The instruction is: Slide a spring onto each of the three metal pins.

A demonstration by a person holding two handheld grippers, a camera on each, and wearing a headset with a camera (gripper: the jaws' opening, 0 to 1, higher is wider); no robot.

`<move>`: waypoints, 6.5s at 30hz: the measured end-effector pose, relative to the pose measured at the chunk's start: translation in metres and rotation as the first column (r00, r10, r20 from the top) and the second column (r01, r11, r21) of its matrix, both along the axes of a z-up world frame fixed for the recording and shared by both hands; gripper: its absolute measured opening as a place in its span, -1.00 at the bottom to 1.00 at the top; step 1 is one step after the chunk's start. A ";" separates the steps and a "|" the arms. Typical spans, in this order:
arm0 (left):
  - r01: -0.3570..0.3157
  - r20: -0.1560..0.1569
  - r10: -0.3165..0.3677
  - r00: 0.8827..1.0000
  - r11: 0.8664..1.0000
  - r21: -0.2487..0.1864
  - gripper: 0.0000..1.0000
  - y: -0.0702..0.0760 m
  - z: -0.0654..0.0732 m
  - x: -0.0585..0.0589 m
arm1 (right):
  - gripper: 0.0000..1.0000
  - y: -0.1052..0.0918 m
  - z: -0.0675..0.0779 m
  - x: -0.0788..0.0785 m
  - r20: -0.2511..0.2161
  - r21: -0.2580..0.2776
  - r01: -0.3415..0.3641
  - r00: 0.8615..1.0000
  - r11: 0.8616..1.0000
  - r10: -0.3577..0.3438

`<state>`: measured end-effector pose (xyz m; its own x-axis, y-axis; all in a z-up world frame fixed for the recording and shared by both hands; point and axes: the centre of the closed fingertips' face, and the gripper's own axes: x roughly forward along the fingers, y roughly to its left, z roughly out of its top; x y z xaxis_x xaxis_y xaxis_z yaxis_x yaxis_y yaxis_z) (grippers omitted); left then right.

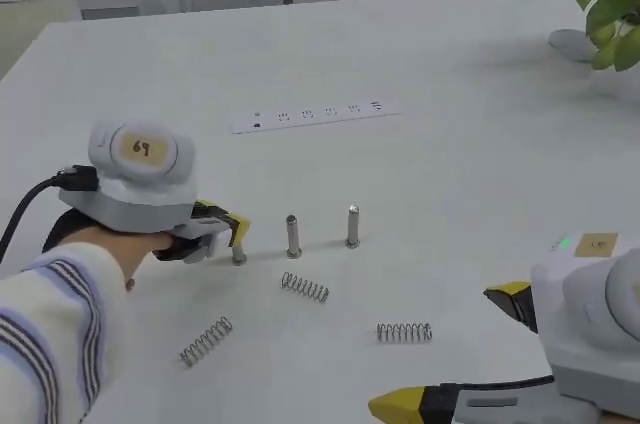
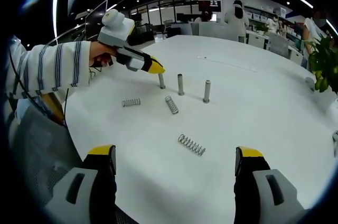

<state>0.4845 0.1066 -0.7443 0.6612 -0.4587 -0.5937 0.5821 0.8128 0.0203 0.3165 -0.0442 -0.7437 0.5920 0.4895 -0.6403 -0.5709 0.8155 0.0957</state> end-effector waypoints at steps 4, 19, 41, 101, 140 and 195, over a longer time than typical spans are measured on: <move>0.005 0.007 -0.005 1.000 1.000 0.005 -0.83 0.001 0.002 -0.001 | 0.84 0.000 0.001 0.000 0.001 0.004 0.002 1.000 1.000 -0.002; 0.039 0.017 -0.040 0.999 0.999 0.026 -0.45 0.013 0.013 -0.021 | 0.91 0.002 0.003 0.000 0.015 0.023 0.006 1.000 1.000 -0.007; 0.063 -0.103 -0.062 0.993 0.998 0.006 -0.36 0.034 -0.013 -0.080 | 0.99 0.006 0.003 0.000 0.009 0.036 0.006 1.000 0.999 -0.007; 0.106 -0.201 -0.098 0.975 0.994 0.030 -0.95 0.041 -0.062 -0.113 | 0.89 0.012 0.005 -0.005 -0.010 0.055 -0.020 1.000 0.998 0.020; 0.216 -0.195 -0.214 0.957 0.976 -0.011 -0.96 0.028 -0.030 -0.131 | 0.70 0.022 0.010 -0.007 -0.004 0.075 -0.086 0.996 0.993 0.086; 0.579 -0.099 -0.574 0.813 0.815 0.034 -0.95 -0.018 0.009 -0.158 | -0.12 0.069 0.021 0.003 0.084 -0.040 -0.551 0.829 0.833 0.552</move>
<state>0.3263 0.0891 -0.7349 0.2361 -0.7026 -0.6713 0.9452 0.3265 -0.0093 0.3197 0.0252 -0.7227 0.2804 0.7433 -0.6074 -0.9317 0.3630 0.0142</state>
